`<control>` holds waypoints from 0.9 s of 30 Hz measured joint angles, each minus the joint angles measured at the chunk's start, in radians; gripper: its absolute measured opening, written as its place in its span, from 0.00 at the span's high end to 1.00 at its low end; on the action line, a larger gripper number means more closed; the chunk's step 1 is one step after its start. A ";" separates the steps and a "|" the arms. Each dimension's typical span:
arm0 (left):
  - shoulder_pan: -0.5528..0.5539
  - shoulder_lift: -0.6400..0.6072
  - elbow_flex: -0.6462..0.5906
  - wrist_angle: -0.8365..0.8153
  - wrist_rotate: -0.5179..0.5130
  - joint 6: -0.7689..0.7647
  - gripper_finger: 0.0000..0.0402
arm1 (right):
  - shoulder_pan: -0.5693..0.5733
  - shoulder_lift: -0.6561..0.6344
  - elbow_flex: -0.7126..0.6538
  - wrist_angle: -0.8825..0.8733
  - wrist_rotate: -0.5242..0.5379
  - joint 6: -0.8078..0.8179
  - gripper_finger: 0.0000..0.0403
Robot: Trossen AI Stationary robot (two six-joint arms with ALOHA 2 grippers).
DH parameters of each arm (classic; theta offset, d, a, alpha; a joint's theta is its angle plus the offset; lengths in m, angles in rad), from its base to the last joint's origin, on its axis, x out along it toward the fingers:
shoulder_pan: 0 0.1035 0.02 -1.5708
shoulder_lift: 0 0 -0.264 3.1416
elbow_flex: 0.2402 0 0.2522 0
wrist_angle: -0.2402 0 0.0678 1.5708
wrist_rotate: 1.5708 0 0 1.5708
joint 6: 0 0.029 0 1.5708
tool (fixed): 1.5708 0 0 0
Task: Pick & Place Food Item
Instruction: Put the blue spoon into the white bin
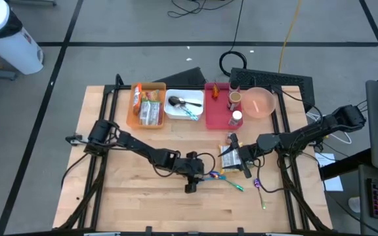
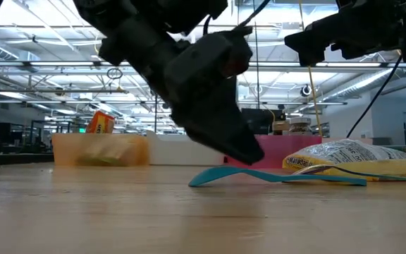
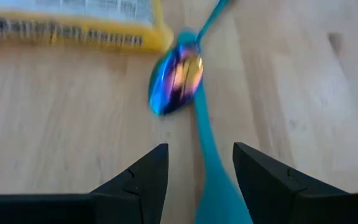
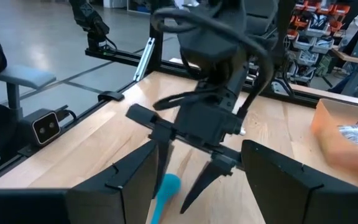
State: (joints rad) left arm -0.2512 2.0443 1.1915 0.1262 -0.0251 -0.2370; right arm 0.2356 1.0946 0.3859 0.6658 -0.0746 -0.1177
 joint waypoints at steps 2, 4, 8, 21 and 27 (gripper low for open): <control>0.000 0.011 0.013 0.000 0.000 -0.006 0.54 | 0.000 0.000 0.000 -0.005 0.000 0.000 0.44; 0.000 0.019 0.014 -0.002 0.003 -0.008 0.54 | 0.000 0.000 0.000 0.001 0.000 0.000 0.44; -0.001 0.036 0.029 -0.039 0.024 -0.008 0.54 | 0.000 0.000 0.000 -0.005 0.000 0.000 0.44; -0.005 0.046 0.032 -0.090 0.024 0.016 0.54 | 0.000 0.000 0.000 0.002 0.000 0.000 0.44; -0.005 0.045 0.033 -0.149 0.003 0.022 0.67 | 0.000 0.000 0.000 0.002 0.000 -0.002 0.44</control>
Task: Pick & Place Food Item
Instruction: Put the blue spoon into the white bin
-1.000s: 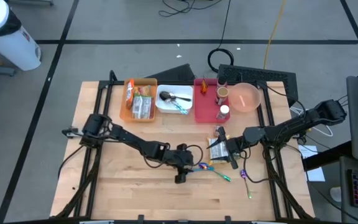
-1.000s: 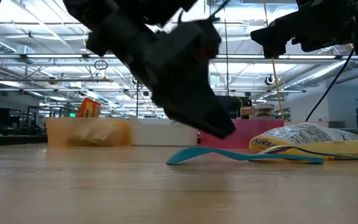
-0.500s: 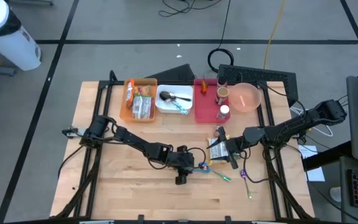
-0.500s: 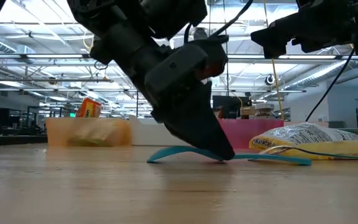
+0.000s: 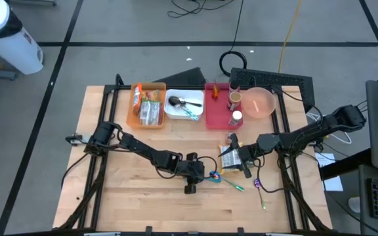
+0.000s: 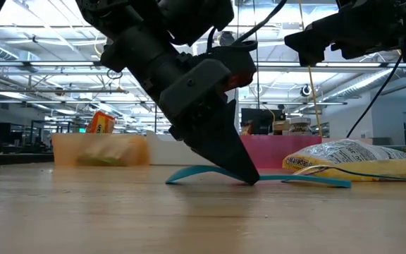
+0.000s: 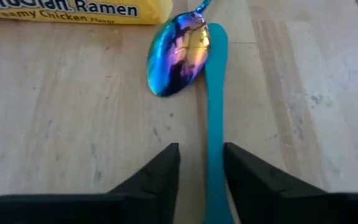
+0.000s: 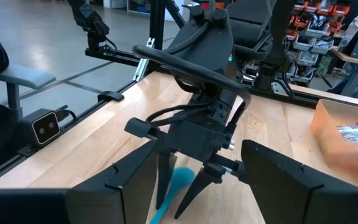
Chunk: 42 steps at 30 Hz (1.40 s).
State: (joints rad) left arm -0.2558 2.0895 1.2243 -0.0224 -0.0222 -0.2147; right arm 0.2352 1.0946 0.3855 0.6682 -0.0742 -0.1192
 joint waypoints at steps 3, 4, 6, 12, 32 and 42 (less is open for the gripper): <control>0.000 0.000 0.000 -0.005 -0.006 0.004 0.78 | 0.000 0.000 0.000 0.000 0.000 -0.001 0.44; 0.000 0.000 0.000 -0.006 -0.006 0.013 0.81 | 0.000 0.000 0.000 0.000 0.000 -0.001 0.44; 0.001 0.000 0.000 -0.008 -0.006 0.035 0.88 | 0.000 0.000 0.000 -0.002 0.000 -0.001 0.44; 0.001 -0.001 0.001 -0.026 -0.006 0.078 0.94 | 0.000 0.000 0.000 -0.006 0.000 -0.001 0.44; 0.026 -0.344 -0.006 -0.482 -0.158 0.135 0.94 | 0.005 0.000 -0.001 0.017 0.001 -0.062 0.44; 0.098 -0.434 -0.003 -0.456 -0.149 0.160 0.94 | 0.144 0.157 0.010 0.135 0.307 -0.371 0.44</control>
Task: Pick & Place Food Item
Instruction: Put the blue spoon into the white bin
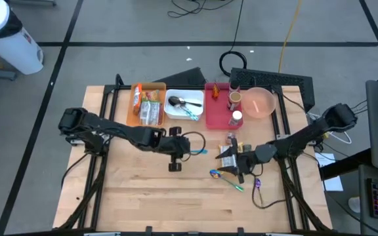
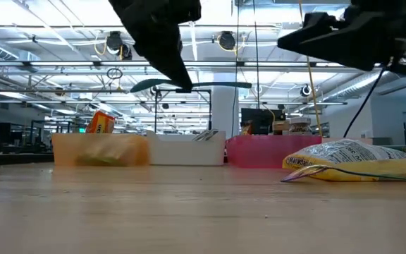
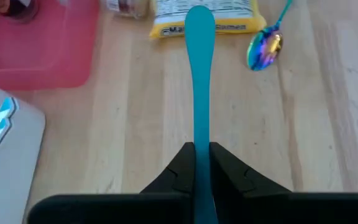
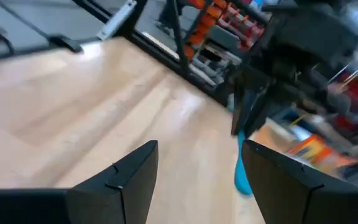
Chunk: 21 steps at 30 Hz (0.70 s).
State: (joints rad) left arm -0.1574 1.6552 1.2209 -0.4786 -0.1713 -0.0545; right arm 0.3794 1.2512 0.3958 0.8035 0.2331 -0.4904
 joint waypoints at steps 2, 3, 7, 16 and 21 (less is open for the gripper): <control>0.023 0.002 0.000 0.013 0.042 -0.001 0.94 | 0.023 0.057 0.021 0.051 0.060 -0.076 0.44; 0.033 0.004 0.000 0.023 0.063 -0.005 0.94 | 0.031 0.085 0.033 0.071 0.089 -0.113 0.44; 0.052 0.006 0.000 0.046 0.106 -0.006 0.94 | 0.048 0.195 0.088 0.111 0.190 -0.223 0.44; 0.050 0.006 0.000 0.072 0.174 -0.002 0.93 | 0.039 0.342 0.191 0.116 0.297 -0.364 0.44; 0.039 0.006 0.000 0.080 0.175 0.003 0.94 | 0.026 0.361 0.201 0.149 0.347 -0.370 0.44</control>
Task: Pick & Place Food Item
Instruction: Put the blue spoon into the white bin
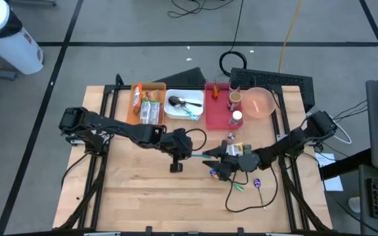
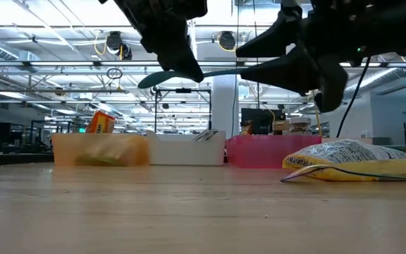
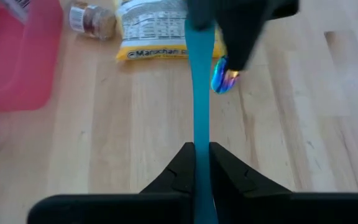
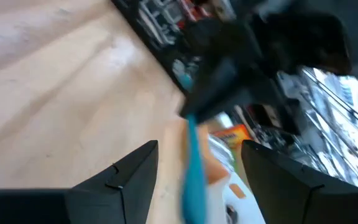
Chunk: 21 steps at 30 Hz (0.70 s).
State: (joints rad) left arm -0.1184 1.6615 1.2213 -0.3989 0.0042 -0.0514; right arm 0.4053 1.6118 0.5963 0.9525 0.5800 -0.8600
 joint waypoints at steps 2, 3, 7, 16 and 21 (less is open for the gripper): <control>-0.002 0.000 0.000 0.005 0.012 0.002 0.94 | -0.006 0.000 0.000 0.009 0.023 0.000 0.45; -0.002 0.000 0.000 0.007 0.022 0.003 0.94 | -0.008 0.000 0.000 0.008 0.027 0.000 0.45; -0.002 0.000 0.000 0.011 0.030 0.004 0.93 | -0.007 0.000 0.000 0.008 0.025 -0.018 0.52; -0.002 0.000 0.000 0.017 0.030 0.003 0.93 | -0.007 0.000 -0.001 0.004 0.024 -0.020 0.76; -0.002 0.000 0.000 0.017 0.030 -0.001 0.93 | -0.007 0.000 -0.001 -0.003 0.023 -0.021 0.89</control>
State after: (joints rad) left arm -0.1200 1.6615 1.2213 -0.3820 0.0345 -0.0522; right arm 0.3985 1.6123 0.5957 0.9499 0.6033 -0.8809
